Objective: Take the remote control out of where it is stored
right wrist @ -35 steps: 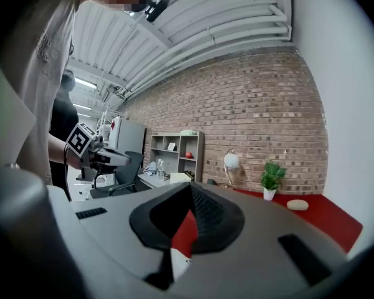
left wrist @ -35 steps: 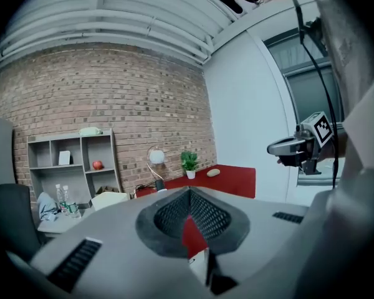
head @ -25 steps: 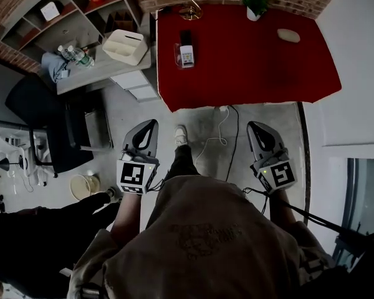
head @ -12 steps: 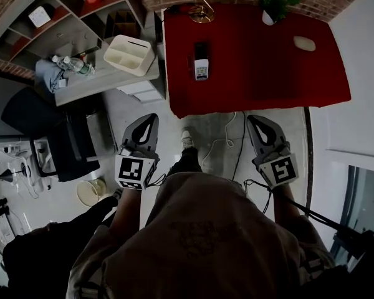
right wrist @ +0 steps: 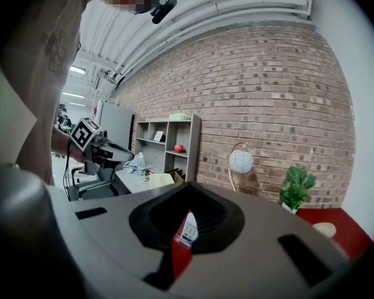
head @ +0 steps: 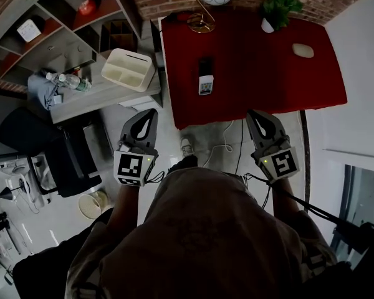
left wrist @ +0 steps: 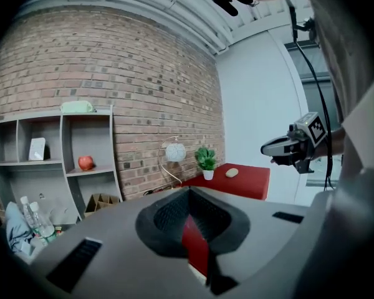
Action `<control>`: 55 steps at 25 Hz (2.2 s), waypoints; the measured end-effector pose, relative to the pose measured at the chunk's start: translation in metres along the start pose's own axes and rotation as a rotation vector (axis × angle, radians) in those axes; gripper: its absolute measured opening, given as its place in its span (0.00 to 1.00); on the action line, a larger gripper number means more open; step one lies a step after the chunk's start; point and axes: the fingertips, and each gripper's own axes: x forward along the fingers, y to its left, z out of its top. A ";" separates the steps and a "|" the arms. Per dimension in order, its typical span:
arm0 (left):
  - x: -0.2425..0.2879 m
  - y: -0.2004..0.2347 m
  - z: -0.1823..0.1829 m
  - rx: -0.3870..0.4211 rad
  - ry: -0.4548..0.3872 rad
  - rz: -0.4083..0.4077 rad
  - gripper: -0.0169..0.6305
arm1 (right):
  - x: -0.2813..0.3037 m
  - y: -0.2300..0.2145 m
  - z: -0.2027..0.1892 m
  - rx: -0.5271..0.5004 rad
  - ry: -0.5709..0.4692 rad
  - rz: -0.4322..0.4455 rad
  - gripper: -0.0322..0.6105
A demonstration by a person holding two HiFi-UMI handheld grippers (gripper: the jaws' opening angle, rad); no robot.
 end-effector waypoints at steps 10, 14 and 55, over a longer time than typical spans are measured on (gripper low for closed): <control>0.034 0.028 0.024 0.017 -0.061 -0.074 0.04 | 0.045 -0.006 0.034 -0.074 -0.035 -0.033 0.07; 0.043 0.030 0.034 0.020 -0.080 -0.081 0.04 | 0.050 -0.011 0.040 -0.079 -0.040 -0.035 0.07; 0.078 -0.020 0.090 0.052 -0.091 0.072 0.04 | 0.028 -0.073 0.057 -0.069 -0.172 0.152 0.07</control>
